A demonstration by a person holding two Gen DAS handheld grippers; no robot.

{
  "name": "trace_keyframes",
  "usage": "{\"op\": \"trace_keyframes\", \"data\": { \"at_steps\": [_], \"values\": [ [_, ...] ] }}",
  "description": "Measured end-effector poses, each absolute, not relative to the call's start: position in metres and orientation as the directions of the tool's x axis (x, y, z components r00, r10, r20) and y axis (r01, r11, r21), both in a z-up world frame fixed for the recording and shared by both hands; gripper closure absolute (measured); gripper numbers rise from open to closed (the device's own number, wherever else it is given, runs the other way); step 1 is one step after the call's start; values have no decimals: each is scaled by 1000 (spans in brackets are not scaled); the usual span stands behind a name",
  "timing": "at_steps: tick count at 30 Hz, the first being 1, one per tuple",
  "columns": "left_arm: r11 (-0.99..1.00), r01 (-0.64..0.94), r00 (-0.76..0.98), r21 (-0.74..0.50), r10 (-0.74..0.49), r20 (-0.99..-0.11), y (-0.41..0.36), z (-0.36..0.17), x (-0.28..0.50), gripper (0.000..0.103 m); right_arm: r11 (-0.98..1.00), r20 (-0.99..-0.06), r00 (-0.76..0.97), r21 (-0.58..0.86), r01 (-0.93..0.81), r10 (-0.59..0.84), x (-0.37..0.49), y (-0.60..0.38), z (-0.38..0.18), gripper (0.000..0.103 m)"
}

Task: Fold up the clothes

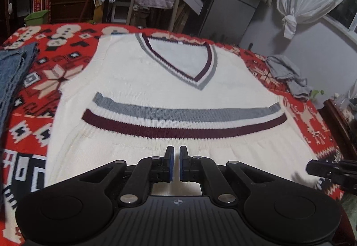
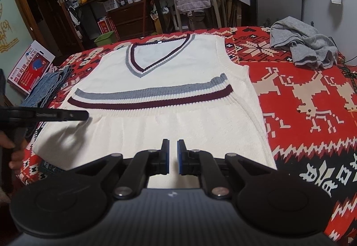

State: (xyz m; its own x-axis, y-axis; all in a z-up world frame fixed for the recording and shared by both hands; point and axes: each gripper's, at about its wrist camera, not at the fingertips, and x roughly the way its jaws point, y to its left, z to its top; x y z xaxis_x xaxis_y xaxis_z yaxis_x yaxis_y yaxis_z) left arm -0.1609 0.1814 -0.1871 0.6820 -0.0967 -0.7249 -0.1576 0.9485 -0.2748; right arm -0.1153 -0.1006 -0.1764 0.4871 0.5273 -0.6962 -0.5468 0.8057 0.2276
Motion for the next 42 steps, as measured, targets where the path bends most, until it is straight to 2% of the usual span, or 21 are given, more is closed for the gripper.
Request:
{"op": "trace_keyframes", "data": {
  "at_steps": [15, 19, 25, 31, 42],
  "values": [
    [942, -156, 622, -297, -140, -771, 172, -184, -245, 100, 786, -699, 460, 241, -569, 547, -113, -89, -182, 95],
    [929, -174, 643, -326, -144, -753, 179, -177, -255, 100, 787, -699, 462, 239, -569, 546, -113, -89, -181, 95],
    [933, -211, 700, -290, -63, -711, 208, -163, -237, 100, 792, -701, 467, 232, -565, 539, -115, -91, -179, 95],
    [938, -254, 695, -238, 6, -719, 239, -176, -201, 100, 798, -705, 474, 219, -562, 527, -117, -93, -177, 95],
    [925, -245, 704, -290, -36, -709, 245, -188, -193, 100, 796, -713, 472, 201, -571, 519, -116, -86, -173, 95]
  ]
}}
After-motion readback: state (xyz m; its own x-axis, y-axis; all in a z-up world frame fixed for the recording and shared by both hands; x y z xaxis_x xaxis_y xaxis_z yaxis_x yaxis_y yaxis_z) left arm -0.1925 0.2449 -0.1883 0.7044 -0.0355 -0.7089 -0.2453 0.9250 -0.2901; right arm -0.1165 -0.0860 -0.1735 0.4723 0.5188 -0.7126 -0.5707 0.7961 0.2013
